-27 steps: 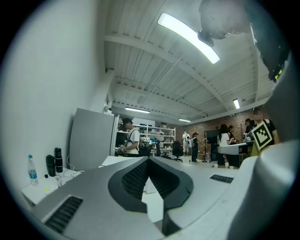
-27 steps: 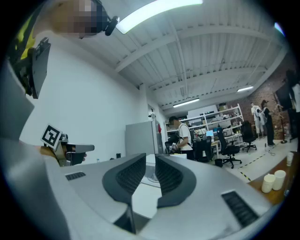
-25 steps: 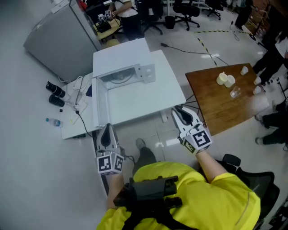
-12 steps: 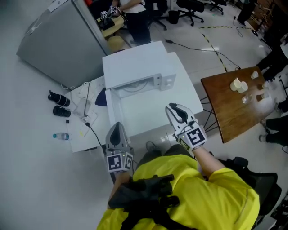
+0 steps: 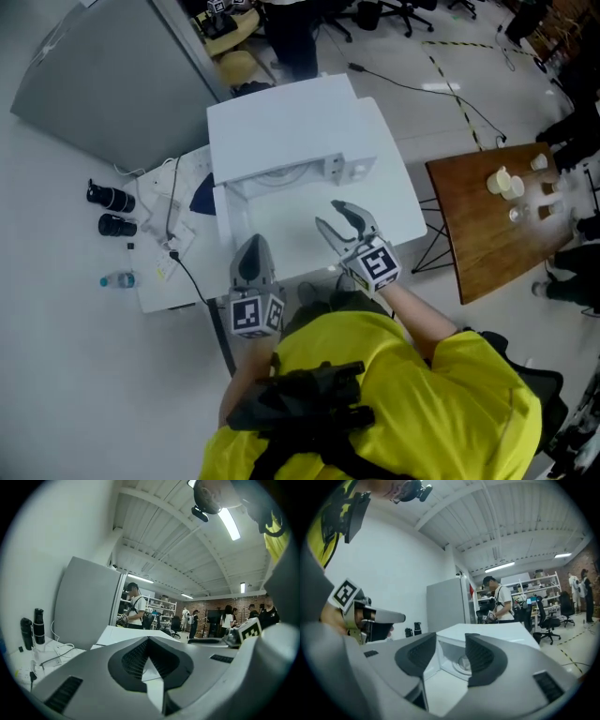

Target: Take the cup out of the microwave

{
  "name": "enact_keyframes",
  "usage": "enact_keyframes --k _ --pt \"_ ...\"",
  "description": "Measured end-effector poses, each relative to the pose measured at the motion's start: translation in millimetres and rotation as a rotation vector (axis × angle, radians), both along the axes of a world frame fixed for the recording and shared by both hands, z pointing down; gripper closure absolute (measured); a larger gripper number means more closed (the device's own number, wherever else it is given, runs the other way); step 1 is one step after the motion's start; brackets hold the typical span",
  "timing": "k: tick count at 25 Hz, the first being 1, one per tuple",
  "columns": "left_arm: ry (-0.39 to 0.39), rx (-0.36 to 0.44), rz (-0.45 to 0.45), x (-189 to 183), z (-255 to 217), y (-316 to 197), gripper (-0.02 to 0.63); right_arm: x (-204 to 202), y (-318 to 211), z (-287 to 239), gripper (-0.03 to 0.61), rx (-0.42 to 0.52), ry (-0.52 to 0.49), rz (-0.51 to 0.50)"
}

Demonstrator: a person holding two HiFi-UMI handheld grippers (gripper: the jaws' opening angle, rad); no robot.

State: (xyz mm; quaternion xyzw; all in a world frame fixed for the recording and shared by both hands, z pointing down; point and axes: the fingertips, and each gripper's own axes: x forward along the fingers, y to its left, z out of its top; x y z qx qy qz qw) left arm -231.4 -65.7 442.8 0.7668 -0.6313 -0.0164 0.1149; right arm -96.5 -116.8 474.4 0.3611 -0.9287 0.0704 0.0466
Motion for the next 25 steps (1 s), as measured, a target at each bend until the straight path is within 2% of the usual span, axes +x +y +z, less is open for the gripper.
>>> enact_keyframes --k 1,5,10,12,13,15,16,25 --pt "0.007 -0.012 -0.006 0.9 6.9 -7.3 0.621 -6.0 -10.8 18.3 0.347 -0.021 0.005 -0.004" --pt "0.017 -0.063 -0.016 5.7 39.9 -30.9 0.621 -36.2 -55.6 86.5 0.258 -0.085 0.037 -0.033" --pt "-0.012 -0.113 -0.024 4.5 81.5 -54.4 0.621 -69.8 -115.4 155.8 0.210 -0.136 0.064 -0.006" --pt "-0.017 -0.131 -0.037 3.0 96.2 -62.3 0.621 -80.9 -135.2 173.3 0.196 -0.146 0.069 0.008" --pt "-0.017 -0.141 -0.044 1.9 103.2 -66.3 0.621 -87.1 -143.9 180.5 0.167 -0.148 0.075 0.008" --pt "-0.012 -0.161 -0.061 -2.1 116.0 -73.9 0.621 -99.0 -160.2 195.8 0.165 -0.154 0.094 0.009" --pt "-0.008 -0.169 -0.068 -4.6 121.3 -76.8 0.621 -103.6 -167.8 204.3 0.124 -0.161 0.103 0.014" --pt "-0.011 -0.188 -0.084 -18.8 139.9 -84.0 0.621 -137.3 -211.6 247.7 0.123 -0.136 0.176 0.052"
